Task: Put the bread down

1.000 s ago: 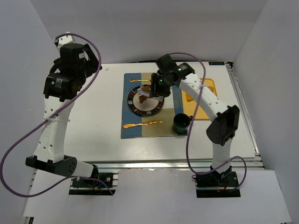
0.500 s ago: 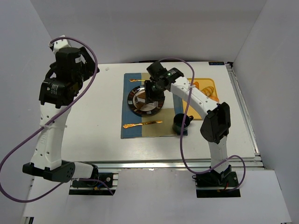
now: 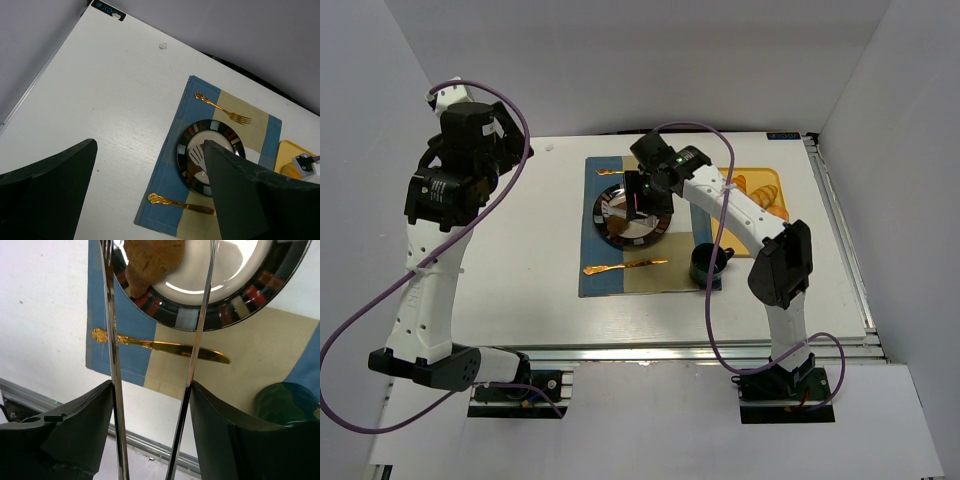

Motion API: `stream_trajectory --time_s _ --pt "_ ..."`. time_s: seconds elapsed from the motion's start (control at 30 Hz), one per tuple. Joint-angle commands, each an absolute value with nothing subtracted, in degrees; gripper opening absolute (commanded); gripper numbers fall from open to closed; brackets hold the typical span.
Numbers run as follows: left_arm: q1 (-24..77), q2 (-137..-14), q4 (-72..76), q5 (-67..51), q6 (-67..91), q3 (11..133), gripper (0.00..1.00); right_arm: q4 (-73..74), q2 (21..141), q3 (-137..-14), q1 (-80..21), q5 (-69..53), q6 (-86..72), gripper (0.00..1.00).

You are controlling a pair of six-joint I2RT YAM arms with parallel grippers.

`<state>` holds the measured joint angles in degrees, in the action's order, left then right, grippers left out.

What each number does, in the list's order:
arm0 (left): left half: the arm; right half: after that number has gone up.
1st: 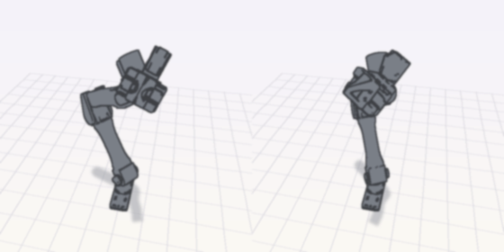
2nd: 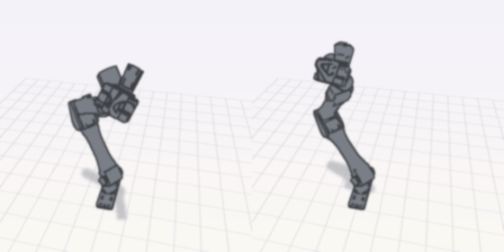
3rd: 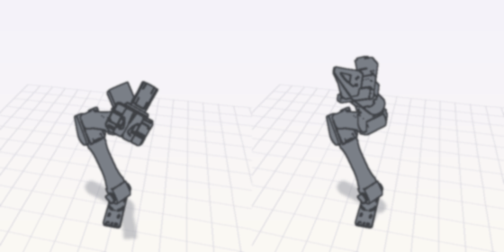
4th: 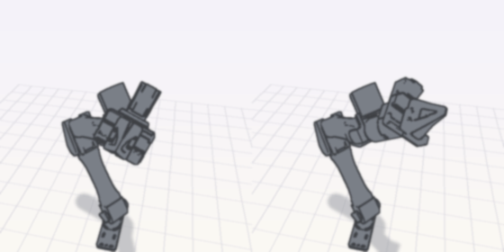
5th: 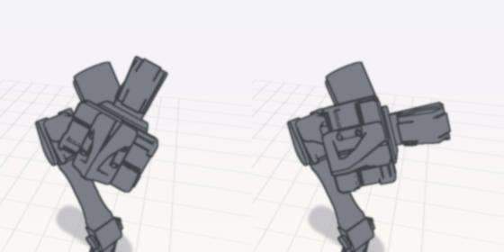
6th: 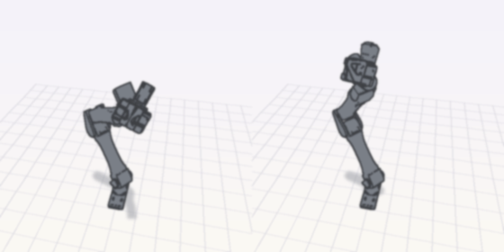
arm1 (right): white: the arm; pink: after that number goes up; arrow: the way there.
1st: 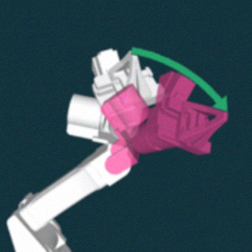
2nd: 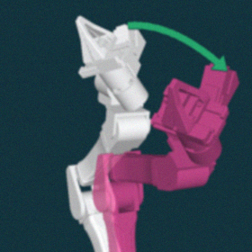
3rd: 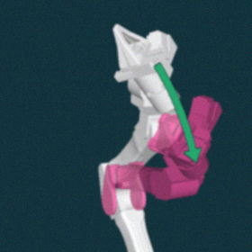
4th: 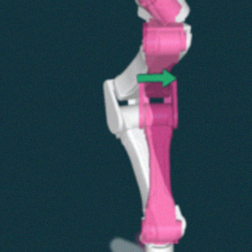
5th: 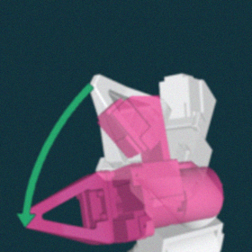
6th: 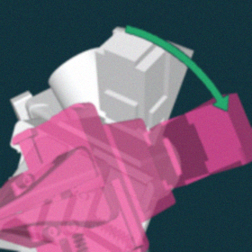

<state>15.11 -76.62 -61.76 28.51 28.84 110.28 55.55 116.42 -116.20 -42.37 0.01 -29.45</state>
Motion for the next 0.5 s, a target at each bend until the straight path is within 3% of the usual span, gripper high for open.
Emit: stream_trajectory --time_s 0.0,0.23,0.47 --pt "15.03 -74.88 -62.23 28.21 28.83 110.92 0.98 55.63 113.47 -120.40 -42.63 4.12 -29.36 0.66" --pt "15.03 -75.50 -62.84 28.39 28.56 111.18 0.98 60.47 104.87 -122.27 -35.61 7.73 -33.31 0.65" --pt "15.03 -75.06 -60.47 26.37 28.74 108.28 0.98 58.27 91.77 -106.01 -12.76 5.27 -26.20 0.64"
